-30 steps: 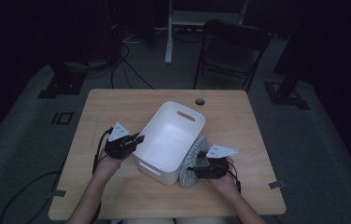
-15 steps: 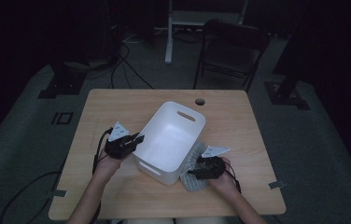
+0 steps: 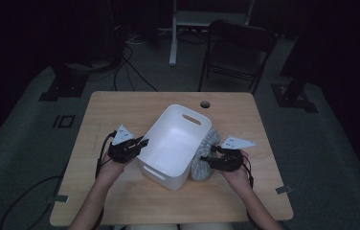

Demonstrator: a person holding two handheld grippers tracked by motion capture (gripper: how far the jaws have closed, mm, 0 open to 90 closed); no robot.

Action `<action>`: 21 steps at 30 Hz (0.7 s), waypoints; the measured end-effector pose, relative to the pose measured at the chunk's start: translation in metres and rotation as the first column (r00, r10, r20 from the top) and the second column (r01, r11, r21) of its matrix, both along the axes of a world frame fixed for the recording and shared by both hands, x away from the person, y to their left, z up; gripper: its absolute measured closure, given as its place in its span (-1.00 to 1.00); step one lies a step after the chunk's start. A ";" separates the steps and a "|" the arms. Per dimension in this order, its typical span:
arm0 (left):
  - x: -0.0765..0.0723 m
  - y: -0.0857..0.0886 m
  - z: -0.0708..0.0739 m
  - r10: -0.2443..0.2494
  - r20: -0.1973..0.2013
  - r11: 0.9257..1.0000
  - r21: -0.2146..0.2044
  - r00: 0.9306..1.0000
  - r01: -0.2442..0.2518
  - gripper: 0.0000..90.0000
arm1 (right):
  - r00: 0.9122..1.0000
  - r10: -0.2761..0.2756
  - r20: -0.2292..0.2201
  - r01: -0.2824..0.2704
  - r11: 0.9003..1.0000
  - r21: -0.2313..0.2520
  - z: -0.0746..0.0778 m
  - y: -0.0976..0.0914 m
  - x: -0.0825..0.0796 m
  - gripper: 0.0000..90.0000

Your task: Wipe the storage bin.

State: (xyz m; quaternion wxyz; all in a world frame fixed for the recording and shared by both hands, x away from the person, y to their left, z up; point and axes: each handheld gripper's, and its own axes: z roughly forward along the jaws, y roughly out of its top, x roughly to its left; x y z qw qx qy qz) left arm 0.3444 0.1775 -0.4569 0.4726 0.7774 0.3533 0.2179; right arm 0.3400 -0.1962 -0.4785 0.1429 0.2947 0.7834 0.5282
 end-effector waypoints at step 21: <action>-0.001 -0.001 0.000 0.010 0.002 1.000 0.005 1.000 -0.010 0.76 | 0.988 -0.042 -0.149 0.033 0.997 -0.062 -0.051 0.000 0.024 0.38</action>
